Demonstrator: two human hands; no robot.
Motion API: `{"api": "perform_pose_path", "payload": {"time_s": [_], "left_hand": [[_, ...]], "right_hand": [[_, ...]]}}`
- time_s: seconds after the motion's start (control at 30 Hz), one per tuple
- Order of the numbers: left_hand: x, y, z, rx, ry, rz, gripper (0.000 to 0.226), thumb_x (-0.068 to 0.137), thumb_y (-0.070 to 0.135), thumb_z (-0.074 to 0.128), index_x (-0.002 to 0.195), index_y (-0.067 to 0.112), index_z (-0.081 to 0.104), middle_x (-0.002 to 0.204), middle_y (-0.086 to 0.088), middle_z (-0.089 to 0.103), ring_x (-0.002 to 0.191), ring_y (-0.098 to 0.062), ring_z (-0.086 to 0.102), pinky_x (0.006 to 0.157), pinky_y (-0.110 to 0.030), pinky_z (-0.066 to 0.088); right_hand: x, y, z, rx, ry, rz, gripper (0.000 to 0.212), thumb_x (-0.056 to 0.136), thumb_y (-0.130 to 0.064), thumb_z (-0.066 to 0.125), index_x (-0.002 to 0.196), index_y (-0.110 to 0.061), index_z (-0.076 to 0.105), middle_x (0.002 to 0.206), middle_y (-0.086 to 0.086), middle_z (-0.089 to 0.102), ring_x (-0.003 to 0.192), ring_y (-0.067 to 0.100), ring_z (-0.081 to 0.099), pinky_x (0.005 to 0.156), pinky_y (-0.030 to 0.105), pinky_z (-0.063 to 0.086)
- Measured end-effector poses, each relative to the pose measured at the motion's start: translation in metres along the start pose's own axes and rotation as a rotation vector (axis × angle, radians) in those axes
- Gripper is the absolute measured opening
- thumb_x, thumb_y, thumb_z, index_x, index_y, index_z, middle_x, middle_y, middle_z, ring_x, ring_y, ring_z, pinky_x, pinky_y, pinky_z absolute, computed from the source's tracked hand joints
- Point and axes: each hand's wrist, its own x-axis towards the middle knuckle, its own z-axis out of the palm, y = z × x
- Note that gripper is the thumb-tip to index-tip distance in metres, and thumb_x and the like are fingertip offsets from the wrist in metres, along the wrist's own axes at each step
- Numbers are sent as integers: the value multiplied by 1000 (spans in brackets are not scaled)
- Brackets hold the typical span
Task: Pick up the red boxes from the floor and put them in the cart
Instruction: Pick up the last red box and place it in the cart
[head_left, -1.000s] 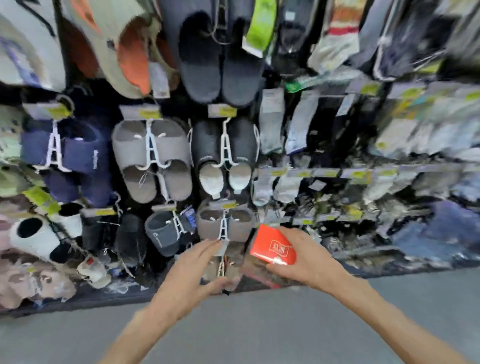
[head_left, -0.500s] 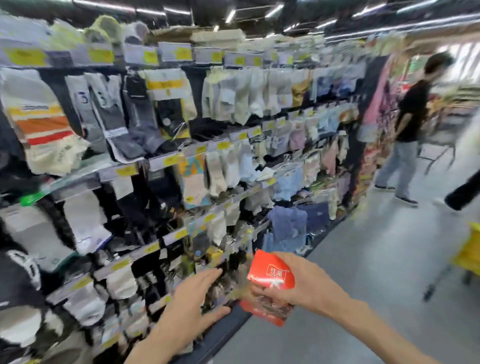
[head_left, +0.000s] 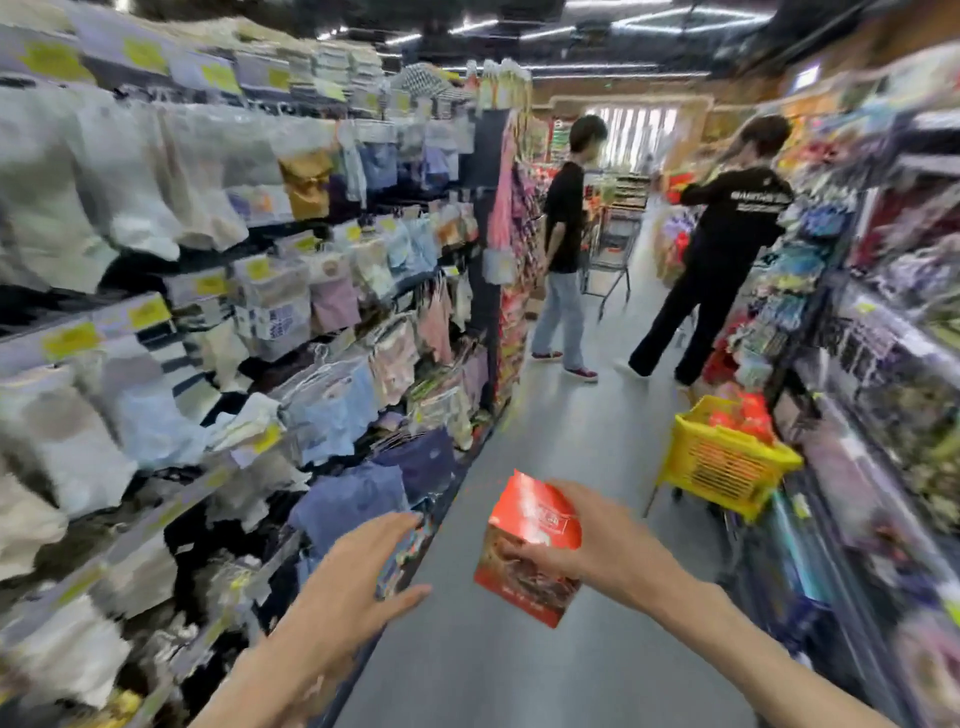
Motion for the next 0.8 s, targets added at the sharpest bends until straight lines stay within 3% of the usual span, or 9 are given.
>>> {"api": "perform_pose_path", "payload": {"time_s": [0.17,0.3,0.5,0.7,0.8], "left_hand": [[159,-31,18,-35,-8,142,79,85,73,56,150,34,33,149,25,32,138,3,28,113,-17,20],[288,-43,38,-22,-45,266,81,86,77,50,151,32,31,153,14,37,141,-4,31,114,-26,27],[465,-48,89,-8,-122,409,85,86,81,42,152,31,28,154,11,35,141,-8,32,115,-29,29],[637,-65,164,-16,-209,484,82,87,79,44,153,32,27,153,11,37,139,-6,32,112,-20,23],[715,-69,194,-29,-264,484,82,87,78,46,153,34,26,151,11,39,138,-7,35,112,-21,25]], "right_hand": [[93,63,-32,-68,63,102,77,66,-85,60,127,-41,45,112,-21,57,95,2,55,78,25,49],[165,104,-70,-87,118,168,80,68,-79,62,134,-36,44,117,-17,57,102,5,55,84,27,48],[269,202,-98,-84,189,327,89,64,-87,56,136,-38,41,118,-17,55,104,7,54,83,28,46],[378,320,-120,-86,201,427,92,64,-88,56,137,-35,40,120,-17,53,102,6,53,79,26,45],[431,374,-139,-114,208,467,83,65,-87,58,131,-38,44,117,-17,58,99,7,56,79,29,49]]}}
